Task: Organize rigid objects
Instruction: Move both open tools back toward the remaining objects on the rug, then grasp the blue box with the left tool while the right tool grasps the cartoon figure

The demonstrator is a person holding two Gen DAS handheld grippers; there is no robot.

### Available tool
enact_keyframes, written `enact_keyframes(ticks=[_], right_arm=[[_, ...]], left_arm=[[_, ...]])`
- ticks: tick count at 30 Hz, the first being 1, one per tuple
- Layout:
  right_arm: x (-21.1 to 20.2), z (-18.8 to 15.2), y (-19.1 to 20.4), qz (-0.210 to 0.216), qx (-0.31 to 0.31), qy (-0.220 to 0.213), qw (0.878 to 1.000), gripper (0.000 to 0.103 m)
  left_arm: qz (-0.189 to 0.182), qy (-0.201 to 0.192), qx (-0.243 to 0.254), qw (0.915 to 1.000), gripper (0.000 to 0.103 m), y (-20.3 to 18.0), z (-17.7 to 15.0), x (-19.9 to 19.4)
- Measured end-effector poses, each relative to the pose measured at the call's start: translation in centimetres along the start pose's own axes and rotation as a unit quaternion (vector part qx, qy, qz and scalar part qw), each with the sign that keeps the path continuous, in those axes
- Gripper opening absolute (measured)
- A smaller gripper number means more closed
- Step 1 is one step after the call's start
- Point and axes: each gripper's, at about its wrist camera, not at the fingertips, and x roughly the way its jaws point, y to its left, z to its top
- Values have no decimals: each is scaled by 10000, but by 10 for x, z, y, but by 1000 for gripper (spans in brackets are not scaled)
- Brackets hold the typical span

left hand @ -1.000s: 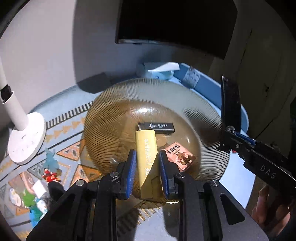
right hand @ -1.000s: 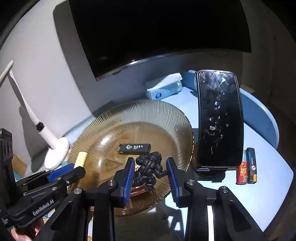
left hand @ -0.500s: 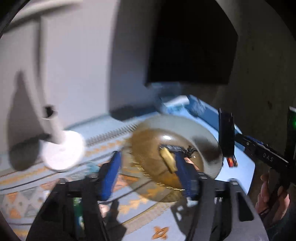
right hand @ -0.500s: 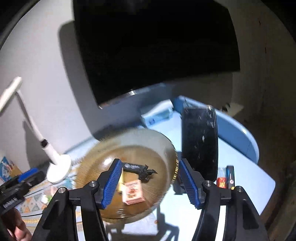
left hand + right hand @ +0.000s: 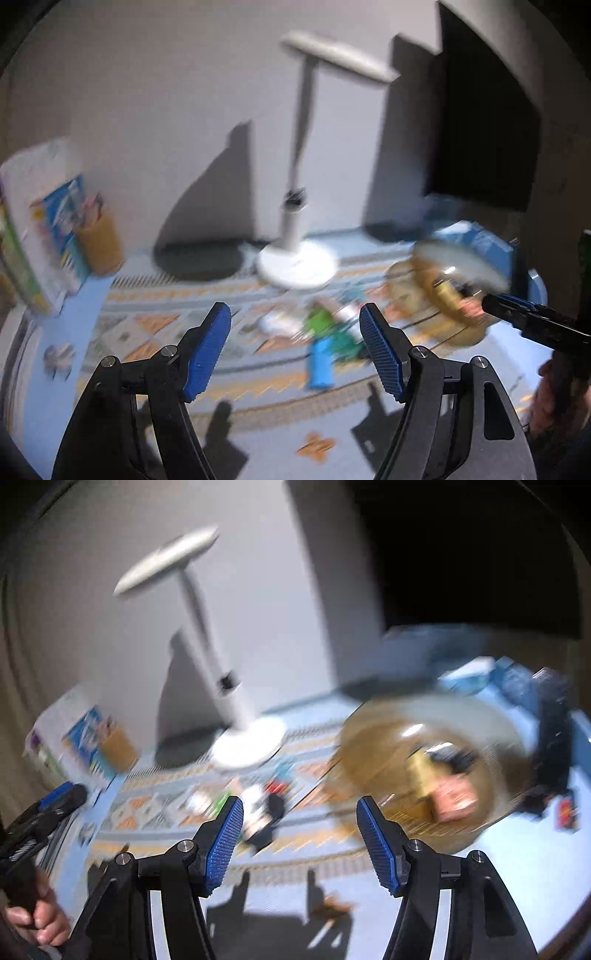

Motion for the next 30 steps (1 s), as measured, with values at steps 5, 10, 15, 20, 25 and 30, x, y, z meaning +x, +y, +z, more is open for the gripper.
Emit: enact_keyframes(ticks=[5, 10, 15, 20, 25, 30], right_arm=[[59, -44, 34, 530, -110, 666, 9963, 62], [97, -69, 51, 545, -375, 1078, 9920, 62], [115, -82, 52, 276, -546, 1176, 9912, 62], [118, -83, 46, 238, -458, 1236, 9910, 63], [120, -83, 50, 155, -563, 1215, 9909, 63], [122, -82, 49, 192, -555, 1221, 9908, 63]], left_arm=[[228, 711, -137, 9971, 71, 34, -51, 48], [238, 1015, -279, 9942, 71, 46, -80, 67], [336, 1221, -200, 9918, 71, 45, -89, 80], [379, 1145, 4, 9927, 71, 38, -91, 76], [359, 1144, 47, 9928, 71, 37, -89, 77], [347, 1170, 33, 9925, 71, 37, -88, 78]])
